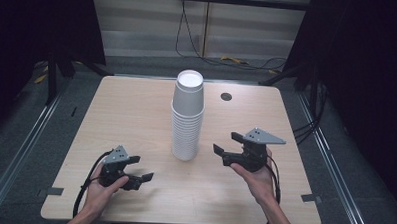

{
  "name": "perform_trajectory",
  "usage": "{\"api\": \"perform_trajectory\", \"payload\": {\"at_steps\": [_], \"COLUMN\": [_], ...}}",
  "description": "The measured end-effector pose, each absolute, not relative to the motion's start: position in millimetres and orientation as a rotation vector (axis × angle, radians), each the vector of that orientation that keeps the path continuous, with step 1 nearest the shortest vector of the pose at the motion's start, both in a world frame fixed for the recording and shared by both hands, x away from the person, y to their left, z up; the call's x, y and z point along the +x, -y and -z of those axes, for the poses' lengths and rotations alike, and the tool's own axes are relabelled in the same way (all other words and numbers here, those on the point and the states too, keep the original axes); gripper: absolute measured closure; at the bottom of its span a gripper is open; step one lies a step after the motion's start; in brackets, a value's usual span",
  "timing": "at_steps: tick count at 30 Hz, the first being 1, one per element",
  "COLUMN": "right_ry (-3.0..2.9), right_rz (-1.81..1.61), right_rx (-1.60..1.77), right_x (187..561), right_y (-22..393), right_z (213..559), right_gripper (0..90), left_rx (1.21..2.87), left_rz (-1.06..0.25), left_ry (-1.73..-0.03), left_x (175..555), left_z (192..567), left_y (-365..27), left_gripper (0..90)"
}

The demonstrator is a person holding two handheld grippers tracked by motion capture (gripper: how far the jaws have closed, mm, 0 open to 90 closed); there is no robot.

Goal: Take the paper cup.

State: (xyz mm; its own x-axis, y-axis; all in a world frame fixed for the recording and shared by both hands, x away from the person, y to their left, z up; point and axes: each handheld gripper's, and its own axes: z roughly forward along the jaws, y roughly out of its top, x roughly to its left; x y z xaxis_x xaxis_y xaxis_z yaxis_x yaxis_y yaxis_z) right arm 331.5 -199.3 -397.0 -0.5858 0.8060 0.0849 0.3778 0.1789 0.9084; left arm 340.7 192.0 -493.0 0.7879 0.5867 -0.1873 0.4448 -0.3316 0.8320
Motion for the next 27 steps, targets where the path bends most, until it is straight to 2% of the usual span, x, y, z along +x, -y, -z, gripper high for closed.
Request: {"api": "perform_trajectory", "payload": {"at_steps": [11,27], "right_ry": [-2.058,-2.042], "right_rz": [-1.449,-1.589], "right_rx": [1.041,0.936], "right_x": [346,357], "right_y": [195,173], "right_z": [356,328], "right_gripper": [24.0,17.6], "left_rx": [1.989,1.992], "left_rz": [-0.185,-0.200], "left_ry": [-0.783,-0.756], "left_x": [343,332], "left_z": [494,493], "left_y": [-189,-195], "left_gripper": [16.0,16.1]}}
